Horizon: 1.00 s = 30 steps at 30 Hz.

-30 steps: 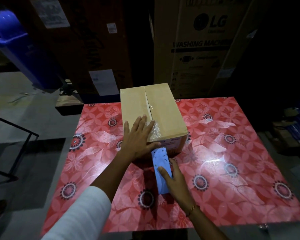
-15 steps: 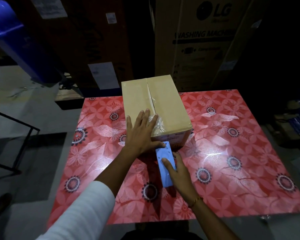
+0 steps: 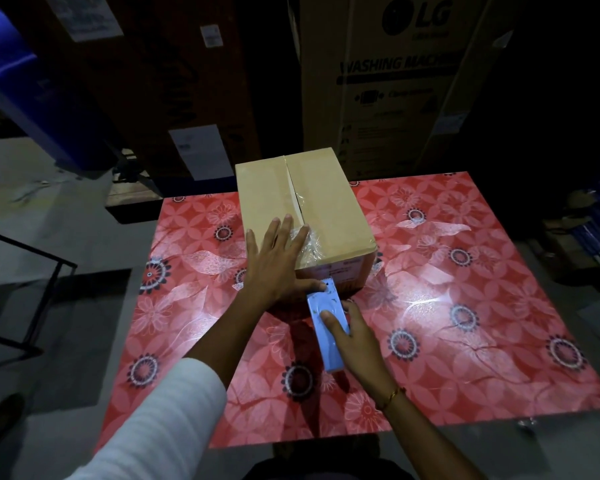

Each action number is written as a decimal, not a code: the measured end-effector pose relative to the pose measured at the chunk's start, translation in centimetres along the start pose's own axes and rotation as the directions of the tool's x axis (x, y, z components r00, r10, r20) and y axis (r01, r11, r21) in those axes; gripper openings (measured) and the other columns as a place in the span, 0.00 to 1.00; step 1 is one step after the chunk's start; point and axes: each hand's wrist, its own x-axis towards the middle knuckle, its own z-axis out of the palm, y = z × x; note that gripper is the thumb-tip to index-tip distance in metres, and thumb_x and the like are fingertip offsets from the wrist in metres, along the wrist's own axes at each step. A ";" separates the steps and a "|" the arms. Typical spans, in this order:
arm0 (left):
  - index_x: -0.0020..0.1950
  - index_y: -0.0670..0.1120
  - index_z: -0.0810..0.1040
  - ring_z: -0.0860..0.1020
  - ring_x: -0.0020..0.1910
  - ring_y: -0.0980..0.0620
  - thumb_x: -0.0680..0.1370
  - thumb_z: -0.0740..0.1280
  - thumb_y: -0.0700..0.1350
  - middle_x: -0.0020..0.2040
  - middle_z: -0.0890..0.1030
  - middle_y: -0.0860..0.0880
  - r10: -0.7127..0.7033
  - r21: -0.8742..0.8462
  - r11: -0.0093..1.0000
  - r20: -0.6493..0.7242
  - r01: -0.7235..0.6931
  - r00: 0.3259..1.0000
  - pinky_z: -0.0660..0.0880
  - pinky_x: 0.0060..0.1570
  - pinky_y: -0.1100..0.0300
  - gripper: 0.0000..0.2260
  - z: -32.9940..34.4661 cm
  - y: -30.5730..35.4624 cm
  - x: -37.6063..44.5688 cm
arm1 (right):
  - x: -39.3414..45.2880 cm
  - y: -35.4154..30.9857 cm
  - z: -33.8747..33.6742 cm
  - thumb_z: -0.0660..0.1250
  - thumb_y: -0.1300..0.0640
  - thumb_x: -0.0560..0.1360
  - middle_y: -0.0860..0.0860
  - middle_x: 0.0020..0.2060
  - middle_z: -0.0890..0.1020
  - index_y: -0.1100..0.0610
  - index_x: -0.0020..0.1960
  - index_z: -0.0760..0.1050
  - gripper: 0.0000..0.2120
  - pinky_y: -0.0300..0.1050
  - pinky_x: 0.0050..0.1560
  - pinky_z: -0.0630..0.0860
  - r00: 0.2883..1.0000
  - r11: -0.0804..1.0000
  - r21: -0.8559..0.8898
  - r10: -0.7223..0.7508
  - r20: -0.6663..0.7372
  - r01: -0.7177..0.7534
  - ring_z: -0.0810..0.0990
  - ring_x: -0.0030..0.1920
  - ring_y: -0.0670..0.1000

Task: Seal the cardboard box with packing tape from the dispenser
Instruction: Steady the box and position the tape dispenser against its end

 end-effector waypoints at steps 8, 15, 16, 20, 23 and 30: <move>0.82 0.55 0.41 0.37 0.81 0.44 0.72 0.59 0.75 0.83 0.38 0.45 0.052 -0.021 0.999 0.066 -0.050 0.996 0.39 0.73 0.29 0.49 -0.3 -0.9 0.3 | 0.1 -0.6 -0.3 0.64 0.38 0.78 0.44 0.52 0.85 0.47 0.64 0.73 0.19 0.53 0.50 0.82 1.000 0.997 -0.071 0.019 -0.003 -0.019 0.85 0.48 0.47; 0.82 0.56 0.42 0.38 0.81 0.45 0.68 0.51 0.80 0.83 0.38 0.46 0.041 -0.060 0.997 0.057 -0.037 0.998 0.36 0.72 0.30 0.50 -0.1 -0.8 0.3 | -0.4 -0.6 -0.5 0.65 0.39 0.78 0.43 0.52 0.84 0.46 0.64 0.74 0.18 0.49 0.50 0.81 1.000 0.998 -0.064 0.017 -0.014 -0.018 0.85 0.49 0.47; 0.82 0.56 0.43 0.38 0.81 0.45 0.67 0.48 0.80 0.83 0.39 0.47 0.033 -0.075 0.997 0.044 -0.029 0.998 0.36 0.72 0.30 0.49 -0.1 -0.7 0.3 | -0.5 -0.3 -0.5 0.65 0.39 0.78 0.42 0.53 0.84 0.44 0.64 0.74 0.17 0.49 0.52 0.81 1.000 0.999 -0.051 0.018 -0.003 -0.018 0.84 0.51 0.46; 0.83 0.56 0.44 0.40 0.82 0.45 0.68 0.41 0.78 0.83 0.41 0.47 0.021 -0.028 0.999 0.018 -0.021 1.000 0.39 0.73 0.29 0.47 0.0 -0.5 0.1 | -0.7 0.6 0.0 0.66 0.41 0.78 0.40 0.59 0.82 0.42 0.67 0.72 0.18 0.51 0.59 0.79 0.999 1.000 -0.005 -0.013 0.030 0.014 0.82 0.57 0.43; 0.83 0.55 0.44 0.40 0.82 0.45 0.70 0.41 0.77 0.83 0.42 0.47 0.020 -0.022 1.000 0.021 -0.019 1.000 0.40 0.73 0.29 0.46 -0.1 -0.4 0.1 | -0.9 1.1 0.1 0.68 0.45 0.78 0.42 0.62 0.82 0.45 0.70 0.72 0.21 0.47 0.61 0.78 0.999 0.998 0.061 -0.029 0.045 0.027 0.82 0.60 0.42; 0.83 0.56 0.42 0.38 0.82 0.46 0.73 0.48 0.77 0.83 0.40 0.47 0.016 -0.039 0.999 0.058 -0.014 0.998 0.38 0.73 0.29 0.44 -0.4 -0.4 0.2 | -1.8 2.1 -0.1 0.69 0.45 0.78 0.42 0.60 0.83 0.45 0.71 0.73 0.22 0.43 0.57 0.80 0.999 0.999 0.041 -0.021 0.028 0.019 0.83 0.57 0.41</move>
